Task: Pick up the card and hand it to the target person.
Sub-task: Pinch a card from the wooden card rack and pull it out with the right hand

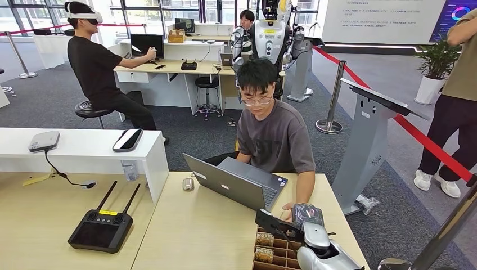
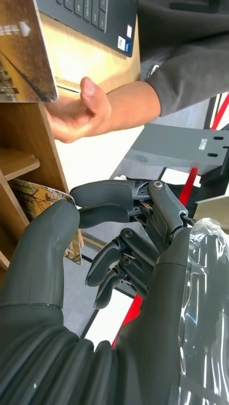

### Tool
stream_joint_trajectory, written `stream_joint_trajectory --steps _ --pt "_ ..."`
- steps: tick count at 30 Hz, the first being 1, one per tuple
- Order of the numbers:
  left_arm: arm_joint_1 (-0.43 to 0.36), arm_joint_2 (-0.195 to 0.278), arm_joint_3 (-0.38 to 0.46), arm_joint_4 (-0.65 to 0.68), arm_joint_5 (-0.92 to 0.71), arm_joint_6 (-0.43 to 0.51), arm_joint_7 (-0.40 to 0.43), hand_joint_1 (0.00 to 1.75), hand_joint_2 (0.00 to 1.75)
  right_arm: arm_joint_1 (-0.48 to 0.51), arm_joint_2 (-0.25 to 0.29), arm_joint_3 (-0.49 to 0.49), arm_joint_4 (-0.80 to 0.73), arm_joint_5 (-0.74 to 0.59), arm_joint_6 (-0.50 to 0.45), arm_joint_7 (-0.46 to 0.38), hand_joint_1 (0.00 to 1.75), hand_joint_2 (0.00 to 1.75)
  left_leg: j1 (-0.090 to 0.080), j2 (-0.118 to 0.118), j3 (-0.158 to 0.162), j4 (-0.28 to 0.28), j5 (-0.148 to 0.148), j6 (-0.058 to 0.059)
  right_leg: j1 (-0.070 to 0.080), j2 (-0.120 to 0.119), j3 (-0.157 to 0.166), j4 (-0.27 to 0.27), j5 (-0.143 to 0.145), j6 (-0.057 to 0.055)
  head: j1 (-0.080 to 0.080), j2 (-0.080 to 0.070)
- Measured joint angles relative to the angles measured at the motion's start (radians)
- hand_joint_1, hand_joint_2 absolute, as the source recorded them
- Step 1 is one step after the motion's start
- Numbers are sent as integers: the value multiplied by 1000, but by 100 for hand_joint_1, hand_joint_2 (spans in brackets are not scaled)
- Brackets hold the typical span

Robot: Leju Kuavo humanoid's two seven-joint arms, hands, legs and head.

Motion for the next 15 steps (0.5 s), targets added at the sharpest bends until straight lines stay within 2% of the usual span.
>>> stream_joint_trajectory --steps 15 --pt "16 0 0 0 13 4 -12 0 0 17 -65 -12 -183 4 -34 53 175 175 0 0 0 0 0 0 0 0 0 0 0 0 0 0"
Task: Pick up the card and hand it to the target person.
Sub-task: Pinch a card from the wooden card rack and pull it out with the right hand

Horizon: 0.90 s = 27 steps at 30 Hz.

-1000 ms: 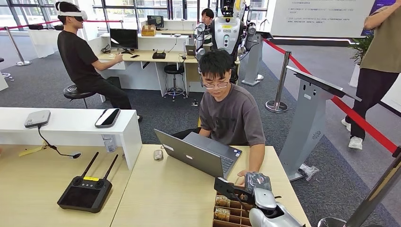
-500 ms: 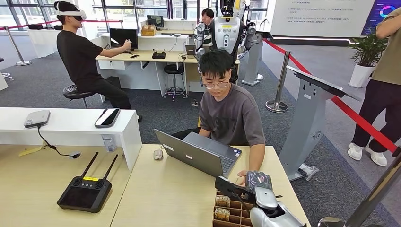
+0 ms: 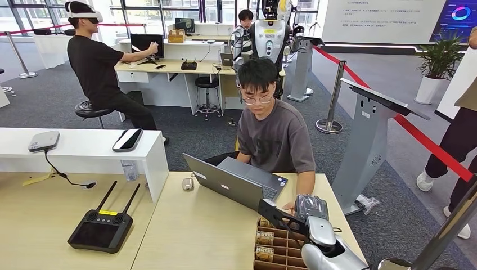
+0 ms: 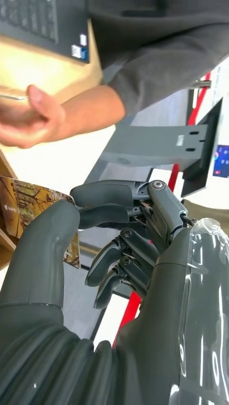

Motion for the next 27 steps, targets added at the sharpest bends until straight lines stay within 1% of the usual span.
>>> stream_joint_trajectory --steps 7,13,23,27 --pt "7 0 0 0 4 2 -4 0 0 14 -26 -7 -118 27 -43 11 175 175 0 0 0 0 0 0 0 0 0 0 0 0 0 0" --pt "9 0 0 0 5 3 -5 0 0 28 -35 -25 -199 42 -61 11 175 175 0 0 0 0 0 0 0 0 0 0 0 0 0 0" --pt "10 0 0 0 5 4 -6 0 0 40 -39 -40 -260 46 -69 9 175 175 0 0 0 0 0 0 0 0 0 0 0 0 0 0" --pt "10 0 0 0 3 4 -6 0 0 44 -39 -47 -278 62 -106 -4 175 175 0 0 0 0 0 0 0 0 0 0 0 0 0 0"
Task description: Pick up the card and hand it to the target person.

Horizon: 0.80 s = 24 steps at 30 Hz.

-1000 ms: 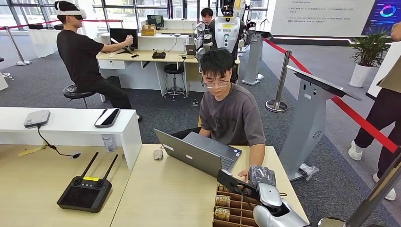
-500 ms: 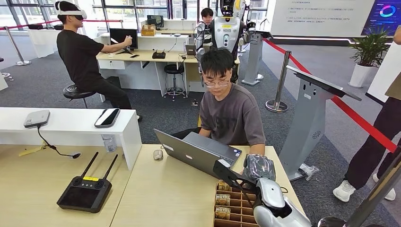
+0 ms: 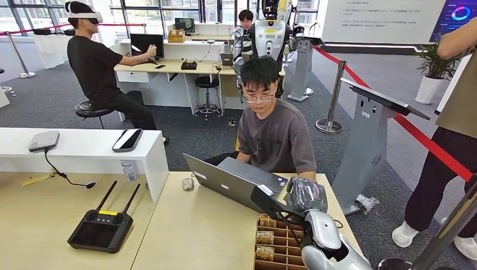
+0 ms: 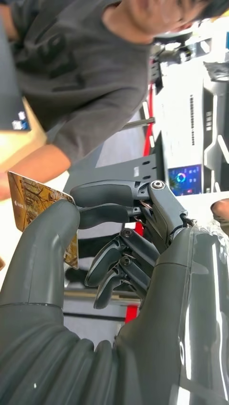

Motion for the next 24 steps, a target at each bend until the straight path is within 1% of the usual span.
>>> stream_joint_trajectory --steps 4,9,12,19,24 --pt "0 -1 0 0 -6 -1 2 0 0 1 0 -2 -6 24 -57 -21 175 175 0 0 0 0 0 0 0 0 0 0 0 0 0 0" --pt "-5 -3 -1 0 -25 -6 14 0 0 -1 11 -8 14 97 -207 -72 175 175 0 0 0 0 0 0 0 0 0 0 0 0 0 0" --pt "-10 -7 -1 0 -34 -8 19 0 0 -10 25 -15 65 129 -269 -96 175 175 0 0 0 0 0 0 0 0 0 0 0 0 0 0" --pt "-21 -12 -2 0 -47 -15 29 0 0 -37 63 -20 237 189 -363 -124 175 175 0 -1 -1 0 0 0 0 -1 0 0 0 0 0 0" --pt "-24 -12 -2 0 -51 -19 31 0 0 -48 78 -19 327 235 -374 -115 175 175 0 -1 -1 0 0 0 0 -1 0 0 0 0 0 0"
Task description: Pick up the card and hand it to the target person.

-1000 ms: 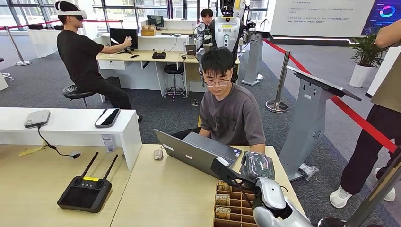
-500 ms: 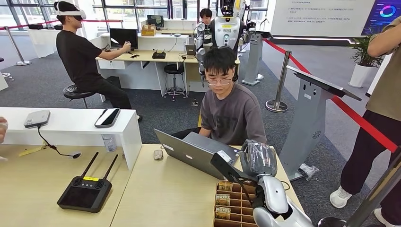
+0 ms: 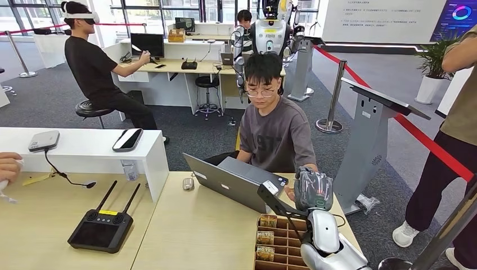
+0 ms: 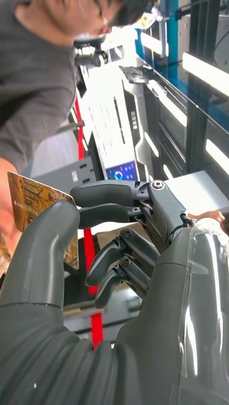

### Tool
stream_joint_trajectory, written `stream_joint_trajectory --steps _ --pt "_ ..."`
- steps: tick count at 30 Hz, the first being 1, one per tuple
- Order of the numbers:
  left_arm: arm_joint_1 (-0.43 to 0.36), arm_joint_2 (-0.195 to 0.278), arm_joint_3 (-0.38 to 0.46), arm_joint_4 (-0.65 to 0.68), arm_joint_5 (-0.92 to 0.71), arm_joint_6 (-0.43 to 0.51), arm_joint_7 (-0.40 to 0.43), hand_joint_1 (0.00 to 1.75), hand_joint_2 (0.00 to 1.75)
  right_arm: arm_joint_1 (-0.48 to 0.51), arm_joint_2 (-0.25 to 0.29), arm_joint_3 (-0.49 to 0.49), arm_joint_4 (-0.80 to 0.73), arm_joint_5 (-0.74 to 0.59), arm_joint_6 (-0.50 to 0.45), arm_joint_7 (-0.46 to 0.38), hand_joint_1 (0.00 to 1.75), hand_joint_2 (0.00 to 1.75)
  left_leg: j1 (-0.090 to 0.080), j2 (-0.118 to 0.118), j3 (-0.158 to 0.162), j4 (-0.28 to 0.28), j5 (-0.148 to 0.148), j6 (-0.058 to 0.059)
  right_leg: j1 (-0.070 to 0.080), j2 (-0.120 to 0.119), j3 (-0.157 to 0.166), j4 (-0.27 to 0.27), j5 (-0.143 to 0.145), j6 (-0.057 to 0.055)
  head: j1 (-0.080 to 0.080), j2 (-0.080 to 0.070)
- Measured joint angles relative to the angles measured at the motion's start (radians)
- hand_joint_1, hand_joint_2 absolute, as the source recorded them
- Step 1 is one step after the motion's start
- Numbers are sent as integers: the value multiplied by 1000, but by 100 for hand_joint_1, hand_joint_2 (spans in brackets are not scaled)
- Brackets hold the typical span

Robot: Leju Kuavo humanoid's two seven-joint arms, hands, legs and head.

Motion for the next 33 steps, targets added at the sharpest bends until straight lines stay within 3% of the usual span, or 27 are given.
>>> stream_joint_trajectory --steps 7,10,11,14,15,16,20,23,27,33 --pt "-8 0 -6 0 -6 -4 3 0 0 -11 13 5 100 30 7 14 175 175 0 0 0 0 0 0 0 0 0 0 0 0 0 0" --pt "-9 0 -7 0 -6 -6 4 0 0 -14 17 7 125 33 12 14 164 175 0 0 0 0 0 0 0 0 0 0 0 0 0 0" --pt "-10 0 -8 0 -7 -6 4 0 0 -17 19 8 136 36 14 15 141 175 0 0 0 0 0 0 0 0 0 0 0 0 0 0" --pt "-11 0 -14 0 -7 -7 3 0 0 -25 25 12 176 46 25 20 21 175 0 0 0 0 0 0 0 0 0 0 0 0 0 0" --pt "-11 0 -15 0 -7 -8 3 0 0 -26 26 15 185 48 27 21 0 175 0 0 0 0 0 0 0 0 0 0 0 0 0 0" --pt "-11 0 -15 0 -7 -8 3 0 0 -25 26 17 189 49 28 23 0 175 0 0 0 0 0 0 0 0 0 0 0 0 0 0" --pt "-12 1 -15 0 -7 -8 3 0 0 -25 26 20 206 53 35 26 0 0 0 0 0 0 0 0 0 0 -1 0 0 0 0 0" --pt "-12 1 -15 0 -7 -9 4 0 0 -25 26 21 216 61 53 29 0 0 0 0 0 0 0 0 0 0 -1 0 0 0 0 0" --pt "-13 1 -15 0 -10 -10 5 0 0 -23 26 22 232 68 106 31 0 175 0 0 0 0 0 0 0 0 -1 0 0 0 0 0" --pt "-16 1 -15 0 -11 -11 6 0 0 -14 26 26 246 57 138 43 0 175 0 0 0 0 0 0 0 0 -1 0 0 0 0 0"
